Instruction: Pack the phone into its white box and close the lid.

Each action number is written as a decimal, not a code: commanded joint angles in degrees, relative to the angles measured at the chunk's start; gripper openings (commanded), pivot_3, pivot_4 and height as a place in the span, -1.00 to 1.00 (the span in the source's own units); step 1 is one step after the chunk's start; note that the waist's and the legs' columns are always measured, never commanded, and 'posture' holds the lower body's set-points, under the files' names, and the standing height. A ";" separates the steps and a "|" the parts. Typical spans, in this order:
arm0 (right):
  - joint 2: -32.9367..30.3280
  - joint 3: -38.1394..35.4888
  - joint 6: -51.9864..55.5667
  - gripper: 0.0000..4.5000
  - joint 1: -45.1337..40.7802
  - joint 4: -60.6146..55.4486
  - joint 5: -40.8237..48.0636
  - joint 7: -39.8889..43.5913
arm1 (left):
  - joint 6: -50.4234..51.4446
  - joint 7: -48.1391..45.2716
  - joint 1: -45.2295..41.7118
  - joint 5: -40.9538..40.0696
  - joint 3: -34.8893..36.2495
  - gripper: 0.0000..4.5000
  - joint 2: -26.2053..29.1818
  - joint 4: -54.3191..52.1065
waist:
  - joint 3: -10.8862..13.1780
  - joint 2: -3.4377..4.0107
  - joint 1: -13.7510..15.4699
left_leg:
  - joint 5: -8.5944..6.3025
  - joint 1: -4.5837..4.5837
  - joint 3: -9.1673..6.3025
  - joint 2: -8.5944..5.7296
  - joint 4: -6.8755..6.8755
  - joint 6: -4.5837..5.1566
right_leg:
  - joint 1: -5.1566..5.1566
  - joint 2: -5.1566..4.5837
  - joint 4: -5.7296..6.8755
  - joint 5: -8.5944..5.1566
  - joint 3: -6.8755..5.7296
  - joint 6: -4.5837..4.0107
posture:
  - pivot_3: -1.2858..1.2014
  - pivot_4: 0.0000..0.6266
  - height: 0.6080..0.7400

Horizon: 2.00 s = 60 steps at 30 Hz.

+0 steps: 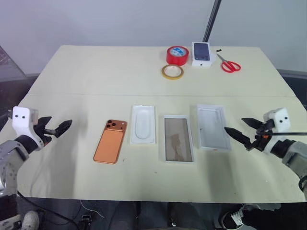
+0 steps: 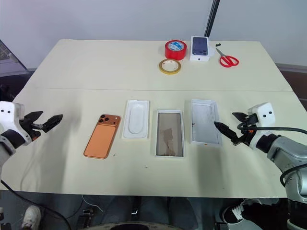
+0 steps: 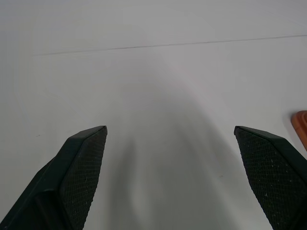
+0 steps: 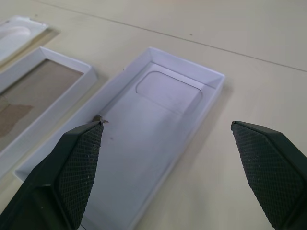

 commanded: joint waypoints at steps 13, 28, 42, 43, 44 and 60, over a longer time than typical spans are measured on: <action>-0.45 7.46 -0.24 0.99 -6.52 -7.47 0.52 -0.36 | 6.44 4.02 -6.06 -4.87 -6.99 0.98 -5.42 -9.45 | -0.01 -0.01 0.01 | 0.00 -0.01 -0.02 0.00 0.03 0.00 | 0.00 0.02 0.02 0.00 -0.01 0.00 | 0.03 -0.52 0.65; 1.15 21.87 0.44 0.99 -14.87 -13.37 -3.57 -1.80 | 42.26 26.31 -21.81 -10.67 -18.21 0.98 -24.80 -17.47 | 0.00 -0.05 0.00 | 0.00 -0.05 -0.09 -0.03 0.21 0.00 | 0.01 0.12 0.11 0.00 -0.05 0.03 | 0.03 -0.52 0.65; -6.41 26.19 0.01 1.00 -11.12 -17.32 -7.40 4.04 | 55.98 34.16 -28.33 -6.69 -9.98 0.43 -38.53 -13.97 | -0.01 -0.09 0.14 | 0.01 -0.04 -0.08 -0.06 0.27 -0.02 | 0.06 0.12 0.08 0.00 -0.09 0.03 | 0.03 -0.52 0.65; -7.50 27.30 -0.22 1.00 -10.57 -18.12 -7.86 5.25 | 55.94 34.57 -28.67 -6.06 -9.57 0.21 -39.03 -13.60 | -0.01 -0.09 0.16 | 0.01 -0.05 -0.08 -0.06 0.27 -0.02 | 0.07 0.12 0.08 0.00 -0.09 0.03 | 0.03 -0.52 0.65; -8.41 28.27 -0.36 1.00 -10.13 -18.84 -8.17 6.31 | 55.90 34.87 -28.97 -5.43 -9.28 -0.03 -39.34 -13.29 | 0.00 -0.09 0.16 | 0.01 -0.05 -0.08 -0.06 0.26 -0.02 | 0.06 0.12 0.08 0.00 -0.09 0.04 | 0.03 -0.52 0.65; -9.65 46.10 -1.07 -0.03 -12.24 -18.20 -20.28 10.85 | 56.04 34.33 -30.52 -2.69 -4.30 -1.00 -42.07 -14.35 | 0.00 -0.12 0.14 | 0.07 -0.04 -0.11 -0.06 0.27 -0.11 | 0.07 0.10 0.07 0.00 -0.10 0.04 | 0.03 -0.52 0.65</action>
